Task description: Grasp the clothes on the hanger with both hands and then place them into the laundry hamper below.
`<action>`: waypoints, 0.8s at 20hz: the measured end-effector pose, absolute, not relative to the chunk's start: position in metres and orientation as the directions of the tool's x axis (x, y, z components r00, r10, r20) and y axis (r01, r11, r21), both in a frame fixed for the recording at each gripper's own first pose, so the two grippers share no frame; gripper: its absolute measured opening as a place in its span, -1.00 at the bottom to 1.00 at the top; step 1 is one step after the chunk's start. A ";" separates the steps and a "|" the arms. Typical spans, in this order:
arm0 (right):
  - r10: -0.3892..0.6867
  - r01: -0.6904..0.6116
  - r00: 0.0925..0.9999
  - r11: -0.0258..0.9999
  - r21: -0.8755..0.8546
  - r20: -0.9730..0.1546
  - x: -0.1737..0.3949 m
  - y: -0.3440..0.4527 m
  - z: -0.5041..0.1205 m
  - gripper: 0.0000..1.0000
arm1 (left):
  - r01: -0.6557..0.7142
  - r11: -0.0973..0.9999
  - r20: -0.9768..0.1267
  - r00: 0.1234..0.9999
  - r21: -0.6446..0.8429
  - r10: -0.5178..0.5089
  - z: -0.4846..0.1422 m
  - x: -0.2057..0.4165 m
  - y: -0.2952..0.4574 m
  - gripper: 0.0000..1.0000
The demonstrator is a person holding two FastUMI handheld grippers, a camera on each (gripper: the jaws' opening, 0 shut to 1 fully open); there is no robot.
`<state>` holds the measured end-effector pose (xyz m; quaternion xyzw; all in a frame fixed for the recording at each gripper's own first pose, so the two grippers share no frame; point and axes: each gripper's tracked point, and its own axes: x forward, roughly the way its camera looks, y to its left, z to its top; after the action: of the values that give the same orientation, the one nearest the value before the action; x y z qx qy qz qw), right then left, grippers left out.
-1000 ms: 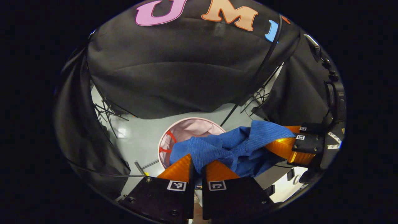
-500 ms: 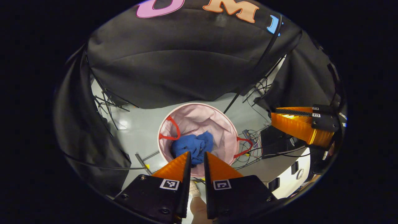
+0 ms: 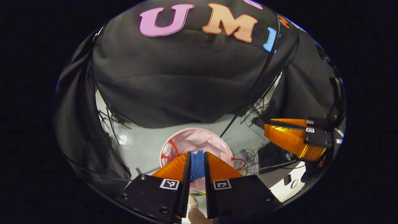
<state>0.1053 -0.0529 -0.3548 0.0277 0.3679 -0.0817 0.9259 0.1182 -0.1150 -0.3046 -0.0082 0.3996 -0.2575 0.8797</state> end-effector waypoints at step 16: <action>-0.250 0.246 0.962 0.968 -0.045 -0.113 0.121 -0.116 -0.063 -0.55 | 0.549 0.827 -0.044 0.830 -0.120 -0.557 -0.010 0.155 -0.163 -0.07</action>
<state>0.1214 -0.1156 -0.0635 -0.0154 0.0591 -0.1253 0.9902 0.1549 -0.1627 -0.0102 -0.0512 0.0385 -0.2893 0.9551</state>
